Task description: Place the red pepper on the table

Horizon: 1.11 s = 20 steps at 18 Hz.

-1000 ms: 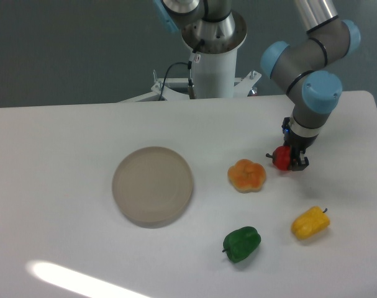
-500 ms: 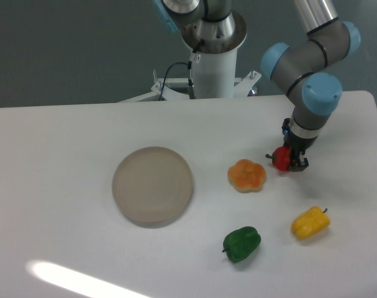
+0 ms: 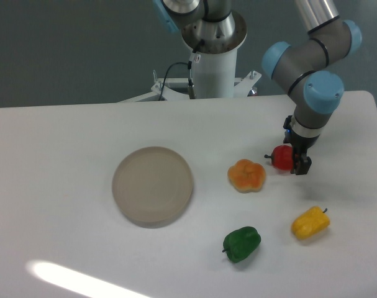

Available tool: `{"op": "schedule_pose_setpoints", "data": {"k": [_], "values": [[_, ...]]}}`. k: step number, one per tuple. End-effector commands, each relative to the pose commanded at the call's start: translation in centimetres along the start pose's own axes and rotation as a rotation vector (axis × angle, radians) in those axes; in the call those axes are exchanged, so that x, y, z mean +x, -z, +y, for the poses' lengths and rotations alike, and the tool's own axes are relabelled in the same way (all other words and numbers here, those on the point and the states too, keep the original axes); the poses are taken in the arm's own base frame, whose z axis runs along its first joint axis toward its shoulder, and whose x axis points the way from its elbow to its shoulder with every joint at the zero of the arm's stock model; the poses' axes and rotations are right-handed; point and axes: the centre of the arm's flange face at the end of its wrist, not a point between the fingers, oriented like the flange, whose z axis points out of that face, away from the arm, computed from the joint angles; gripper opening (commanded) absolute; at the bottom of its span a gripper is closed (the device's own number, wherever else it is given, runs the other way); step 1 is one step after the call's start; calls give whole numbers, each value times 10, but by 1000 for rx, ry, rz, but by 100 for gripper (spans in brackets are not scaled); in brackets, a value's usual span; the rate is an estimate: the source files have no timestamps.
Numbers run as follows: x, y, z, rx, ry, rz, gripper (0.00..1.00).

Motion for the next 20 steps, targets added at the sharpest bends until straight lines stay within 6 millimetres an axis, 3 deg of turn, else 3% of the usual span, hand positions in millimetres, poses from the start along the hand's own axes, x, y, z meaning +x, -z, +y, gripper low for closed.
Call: {"op": "schedule_pose_setpoints", "data": {"k": [8,13,20], "values": [[-25,63,0,-55,2,-107,100],[-49,109,4,-20,198,-224,100],[-81,136,21,-33,290,-303,100]]}}
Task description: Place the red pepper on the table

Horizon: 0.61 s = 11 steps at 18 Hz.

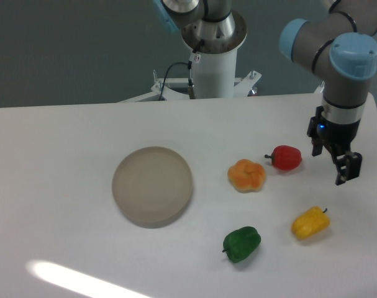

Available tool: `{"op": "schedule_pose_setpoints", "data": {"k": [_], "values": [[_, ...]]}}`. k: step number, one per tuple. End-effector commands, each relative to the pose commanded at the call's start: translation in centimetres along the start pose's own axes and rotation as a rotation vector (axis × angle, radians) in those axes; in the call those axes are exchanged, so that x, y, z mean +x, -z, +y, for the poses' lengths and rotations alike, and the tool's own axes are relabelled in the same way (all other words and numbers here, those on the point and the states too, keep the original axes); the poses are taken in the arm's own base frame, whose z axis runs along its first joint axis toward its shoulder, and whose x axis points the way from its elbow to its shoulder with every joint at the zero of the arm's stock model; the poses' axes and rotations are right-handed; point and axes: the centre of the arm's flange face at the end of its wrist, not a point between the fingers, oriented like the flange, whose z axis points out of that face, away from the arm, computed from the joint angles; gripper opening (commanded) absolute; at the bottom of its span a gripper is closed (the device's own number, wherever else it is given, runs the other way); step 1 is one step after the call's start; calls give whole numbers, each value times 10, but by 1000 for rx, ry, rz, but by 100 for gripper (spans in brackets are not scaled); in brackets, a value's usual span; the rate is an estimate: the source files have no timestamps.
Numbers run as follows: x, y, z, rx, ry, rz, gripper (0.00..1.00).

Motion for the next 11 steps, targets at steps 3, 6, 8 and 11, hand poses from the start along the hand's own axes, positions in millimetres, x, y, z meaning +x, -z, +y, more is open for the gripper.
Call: {"op": "schedule_pose_setpoints", "data": {"k": [3,6,8,11], "values": [[-15,0,-1,-3,-5,-21,100],[-24,4,-9,-2,-19,-37,100],[-27,5,-12,-3,-27,-43,100],[-29,6,-13,-4,-44,-47,100]]}}
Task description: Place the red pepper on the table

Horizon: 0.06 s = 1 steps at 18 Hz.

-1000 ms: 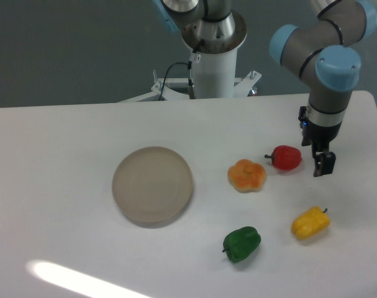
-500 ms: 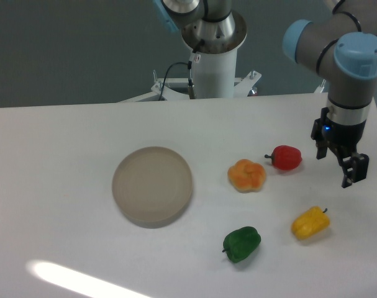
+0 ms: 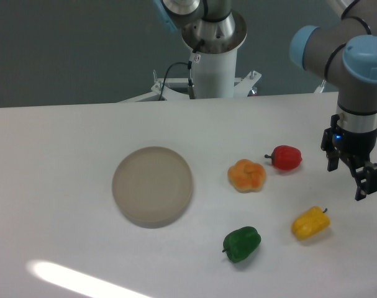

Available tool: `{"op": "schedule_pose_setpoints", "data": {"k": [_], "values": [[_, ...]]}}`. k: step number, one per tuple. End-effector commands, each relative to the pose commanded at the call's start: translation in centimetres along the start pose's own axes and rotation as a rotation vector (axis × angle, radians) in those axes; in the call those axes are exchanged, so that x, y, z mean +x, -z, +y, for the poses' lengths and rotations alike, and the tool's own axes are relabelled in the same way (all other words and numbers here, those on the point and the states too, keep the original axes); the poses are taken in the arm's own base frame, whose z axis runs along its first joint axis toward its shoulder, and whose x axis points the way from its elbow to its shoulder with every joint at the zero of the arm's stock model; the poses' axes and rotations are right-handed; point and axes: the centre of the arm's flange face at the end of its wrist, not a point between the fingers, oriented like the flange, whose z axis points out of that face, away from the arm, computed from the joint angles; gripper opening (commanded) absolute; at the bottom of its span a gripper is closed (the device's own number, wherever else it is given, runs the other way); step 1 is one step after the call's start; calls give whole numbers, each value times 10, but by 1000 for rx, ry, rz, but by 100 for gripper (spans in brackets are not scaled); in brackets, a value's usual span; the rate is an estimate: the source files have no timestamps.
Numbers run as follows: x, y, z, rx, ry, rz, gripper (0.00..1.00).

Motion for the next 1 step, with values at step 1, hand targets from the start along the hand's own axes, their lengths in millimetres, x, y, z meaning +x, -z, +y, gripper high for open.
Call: {"op": "schedule_pose_setpoints", "data": {"k": [1], "values": [[0,0,0,-2,0,0,100]]}}
